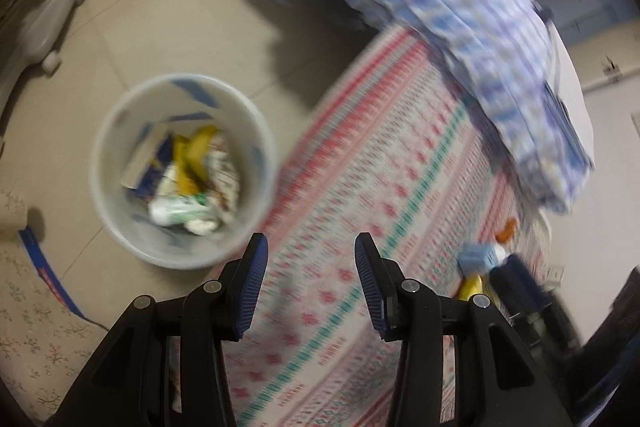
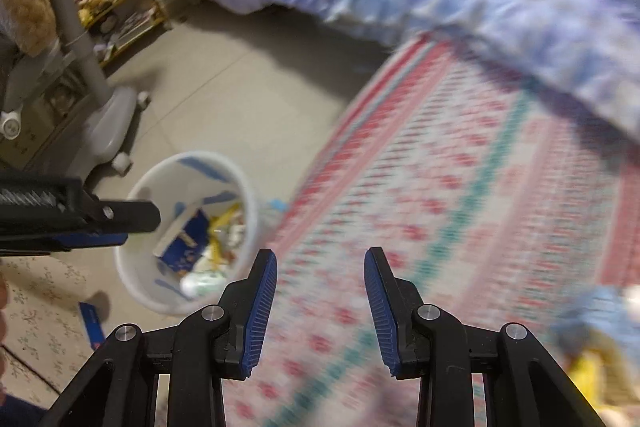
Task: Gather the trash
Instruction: 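Grasp the orange peel with the left tool while the right tool grasps the white AD bottle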
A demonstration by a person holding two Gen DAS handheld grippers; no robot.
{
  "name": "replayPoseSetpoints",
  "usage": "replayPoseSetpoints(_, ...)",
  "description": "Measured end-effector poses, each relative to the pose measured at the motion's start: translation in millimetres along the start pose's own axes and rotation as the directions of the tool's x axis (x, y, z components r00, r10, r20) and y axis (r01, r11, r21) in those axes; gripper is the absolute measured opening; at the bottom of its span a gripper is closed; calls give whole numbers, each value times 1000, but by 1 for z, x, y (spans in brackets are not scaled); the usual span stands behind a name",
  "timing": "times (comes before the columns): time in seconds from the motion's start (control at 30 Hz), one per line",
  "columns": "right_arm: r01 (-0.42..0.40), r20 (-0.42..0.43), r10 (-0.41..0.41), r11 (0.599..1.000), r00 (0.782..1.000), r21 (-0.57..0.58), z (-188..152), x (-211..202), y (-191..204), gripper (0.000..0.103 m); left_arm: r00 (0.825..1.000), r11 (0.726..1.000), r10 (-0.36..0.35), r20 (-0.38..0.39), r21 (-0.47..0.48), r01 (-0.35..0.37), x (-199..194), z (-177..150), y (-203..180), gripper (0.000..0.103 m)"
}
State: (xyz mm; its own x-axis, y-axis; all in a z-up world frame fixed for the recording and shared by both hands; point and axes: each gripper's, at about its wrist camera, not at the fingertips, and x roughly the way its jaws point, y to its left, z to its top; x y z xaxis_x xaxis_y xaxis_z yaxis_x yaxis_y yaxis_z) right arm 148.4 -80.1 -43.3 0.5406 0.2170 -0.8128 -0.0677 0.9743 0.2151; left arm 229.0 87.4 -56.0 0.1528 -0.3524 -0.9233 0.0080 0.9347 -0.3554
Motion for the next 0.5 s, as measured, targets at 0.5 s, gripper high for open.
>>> replayPoseSetpoints(0.5, 156, -61, -146, 845, 987, 512, -44, -87, -267, 59, 999, 969, -29, -21, 246, 33, 30, -59, -116, 48)
